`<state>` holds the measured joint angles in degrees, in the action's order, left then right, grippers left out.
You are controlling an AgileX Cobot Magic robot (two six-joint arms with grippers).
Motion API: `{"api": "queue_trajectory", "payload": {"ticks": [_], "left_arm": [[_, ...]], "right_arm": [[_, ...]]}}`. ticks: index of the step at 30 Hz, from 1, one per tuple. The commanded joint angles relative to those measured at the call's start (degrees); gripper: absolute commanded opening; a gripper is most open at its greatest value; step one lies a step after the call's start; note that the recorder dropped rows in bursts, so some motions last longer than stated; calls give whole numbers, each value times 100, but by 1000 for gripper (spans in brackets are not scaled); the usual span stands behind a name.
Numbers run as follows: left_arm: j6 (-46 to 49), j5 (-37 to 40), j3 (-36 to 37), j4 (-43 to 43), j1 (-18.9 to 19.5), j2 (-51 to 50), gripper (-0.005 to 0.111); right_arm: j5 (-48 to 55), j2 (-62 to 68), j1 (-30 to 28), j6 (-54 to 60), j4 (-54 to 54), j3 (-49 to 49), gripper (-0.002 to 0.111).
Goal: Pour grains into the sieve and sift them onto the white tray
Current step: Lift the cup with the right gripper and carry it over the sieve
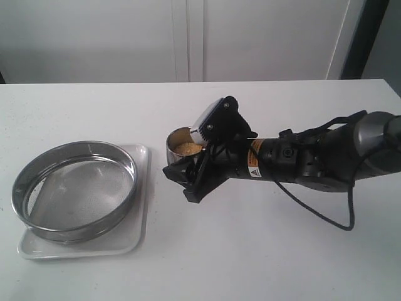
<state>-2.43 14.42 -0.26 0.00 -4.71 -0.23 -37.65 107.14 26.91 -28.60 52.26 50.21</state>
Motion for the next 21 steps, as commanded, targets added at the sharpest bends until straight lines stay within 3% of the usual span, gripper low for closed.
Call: {"api": "queue_trajectory", "payload": {"ticks": [1,12,21], "left_arm": [[-27,6,26,0,12,23,0],[-27,6,26,0,12,23,0],[-27,6,26,0,12,23,0]], "right_arm": [[-86,-329,1,-340,245,5,0],[190,-908,38,-1435,1068,70,0],[1283,-1015,793,-1965,1653,516,0]]}}
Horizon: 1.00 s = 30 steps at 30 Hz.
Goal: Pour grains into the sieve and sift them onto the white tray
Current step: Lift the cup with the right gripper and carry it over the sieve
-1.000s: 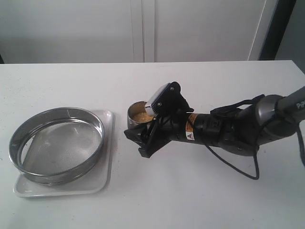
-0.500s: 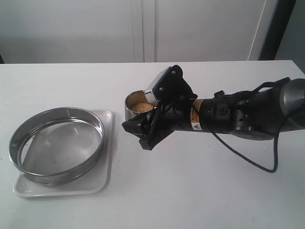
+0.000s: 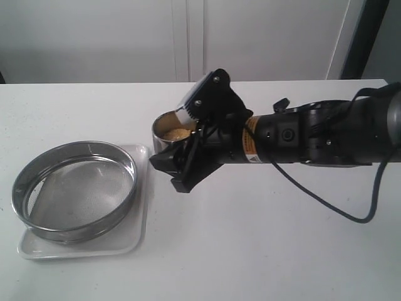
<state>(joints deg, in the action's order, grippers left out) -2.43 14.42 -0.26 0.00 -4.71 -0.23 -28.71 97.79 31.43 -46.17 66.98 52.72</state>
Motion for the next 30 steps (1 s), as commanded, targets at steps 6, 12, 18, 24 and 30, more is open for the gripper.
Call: {"api": "queue_trajectory", "payload": {"ticks": [6,12,18,24,30], "left_arm": [[-27,6,26,0,12,23,0],[-27,6,26,0,12,23,0],[-27,6,26,0,12,23,0],[-27,6,26,0,12,23,0],[-27,6,26,0,12,23,0]], "right_arm": [[954,-81,761,-311,181,699,0],[1422,-81,1068,-311,205,1068,0],[1850,72,1318,-370,204,1519,0],[2148,457,1504,-521,204,2034,0],[2347,763,1543,-521,204,2367,0]]}}
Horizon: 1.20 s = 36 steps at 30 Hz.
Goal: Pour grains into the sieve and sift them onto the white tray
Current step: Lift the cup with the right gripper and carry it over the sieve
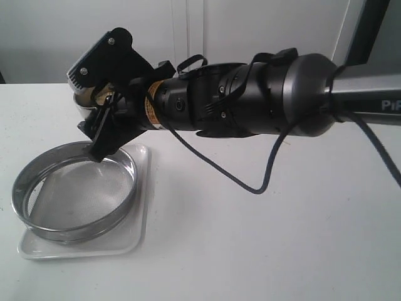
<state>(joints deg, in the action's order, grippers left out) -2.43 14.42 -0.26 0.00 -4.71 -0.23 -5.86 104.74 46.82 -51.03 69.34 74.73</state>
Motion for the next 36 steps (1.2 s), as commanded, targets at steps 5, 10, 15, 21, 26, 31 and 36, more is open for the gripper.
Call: {"api": "queue_trajectory", "payload": {"ticks": [5,10,15,21,26,31,36], "left_arm": [[-27,6,26,0,12,23,0],[-27,6,26,0,12,23,0],[-27,6,26,0,12,23,0],[-27,6,26,0,12,23,0],[-27,6,26,0,12,23,0],[-27,6,26,0,12,23,0],[-27,6,26,0,12,23,0]], "right_arm": [[721,231,142,377,7,490,0],[1264,485,343,984,7,759,0],[1398,640,394,1252,-22,918,0],[1444,731,429,1855,-22,985,0],[1521,802,484,2302,-22,985,0],[1673,938,567,2603,-22,985,0],[1916,1068,718,3023,-22,1042,0]]}}
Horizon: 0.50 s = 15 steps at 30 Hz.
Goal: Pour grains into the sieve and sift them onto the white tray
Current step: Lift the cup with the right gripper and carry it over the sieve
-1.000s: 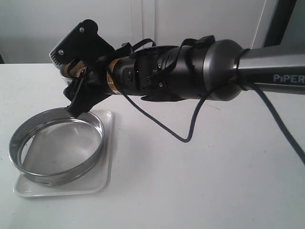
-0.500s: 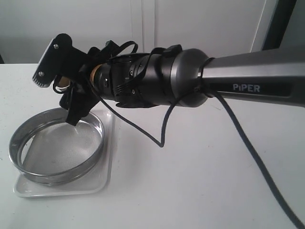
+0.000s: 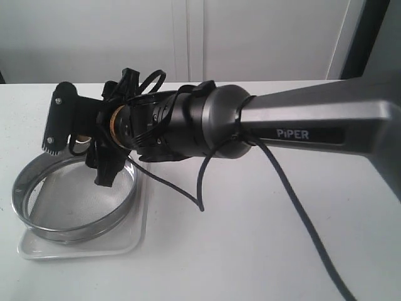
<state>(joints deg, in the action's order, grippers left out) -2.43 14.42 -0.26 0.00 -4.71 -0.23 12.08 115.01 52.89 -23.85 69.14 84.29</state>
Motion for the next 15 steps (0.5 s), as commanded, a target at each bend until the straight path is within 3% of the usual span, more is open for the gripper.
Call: {"api": "queue_trajectory", "payload": {"ticks": [1,8,15], "left_arm": [[-27,6,26,0,12,23,0],[-27,6,26,0,12,23,0],[-27,6,26,0,12,23,0]], "right_arm": [[158,50,123,304,-11,110,0],[311,258,134,515,-11,429,0],[724,540,294,1608,-11,698,0]]}}
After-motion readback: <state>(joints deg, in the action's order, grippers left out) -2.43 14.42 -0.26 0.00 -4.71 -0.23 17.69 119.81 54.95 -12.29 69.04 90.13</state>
